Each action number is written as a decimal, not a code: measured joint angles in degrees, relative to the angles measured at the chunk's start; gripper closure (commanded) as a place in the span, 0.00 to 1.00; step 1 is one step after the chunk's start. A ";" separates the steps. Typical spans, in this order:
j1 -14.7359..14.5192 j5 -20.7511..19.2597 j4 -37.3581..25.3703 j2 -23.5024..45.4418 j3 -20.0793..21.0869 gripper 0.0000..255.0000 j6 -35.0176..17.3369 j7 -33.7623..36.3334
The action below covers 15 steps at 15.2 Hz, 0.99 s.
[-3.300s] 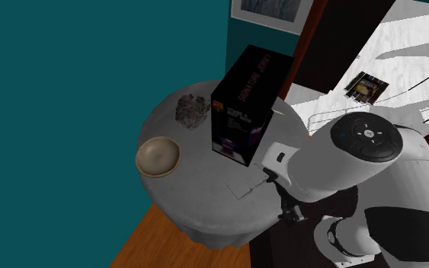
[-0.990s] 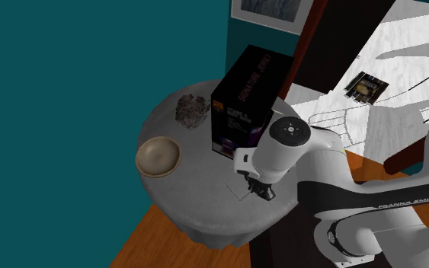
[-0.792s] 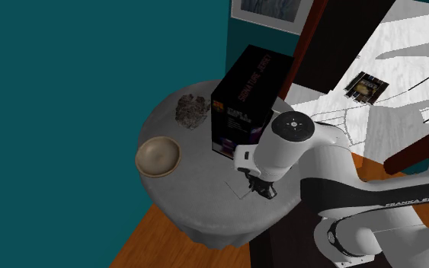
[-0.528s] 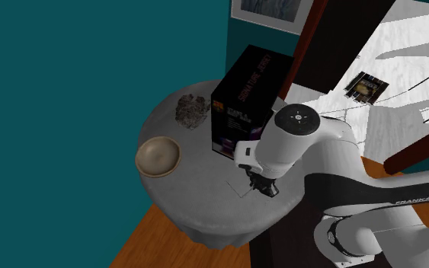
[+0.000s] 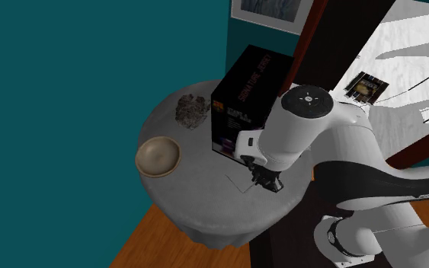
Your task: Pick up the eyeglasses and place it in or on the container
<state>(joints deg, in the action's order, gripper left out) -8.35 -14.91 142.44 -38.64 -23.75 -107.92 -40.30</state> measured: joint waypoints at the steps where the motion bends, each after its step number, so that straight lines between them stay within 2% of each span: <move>1: -0.02 0.13 -0.69 -0.23 0.22 1.00 0.91 -0.02; 6: -0.59 0.93 -4.63 0.81 0.63 1.00 3.79 -0.27; 15: -5.23 7.16 -21.30 22.03 -5.38 1.00 -0.54 -5.84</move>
<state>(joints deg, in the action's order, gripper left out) -13.58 -7.75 121.14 -16.62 -29.13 -108.46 -46.14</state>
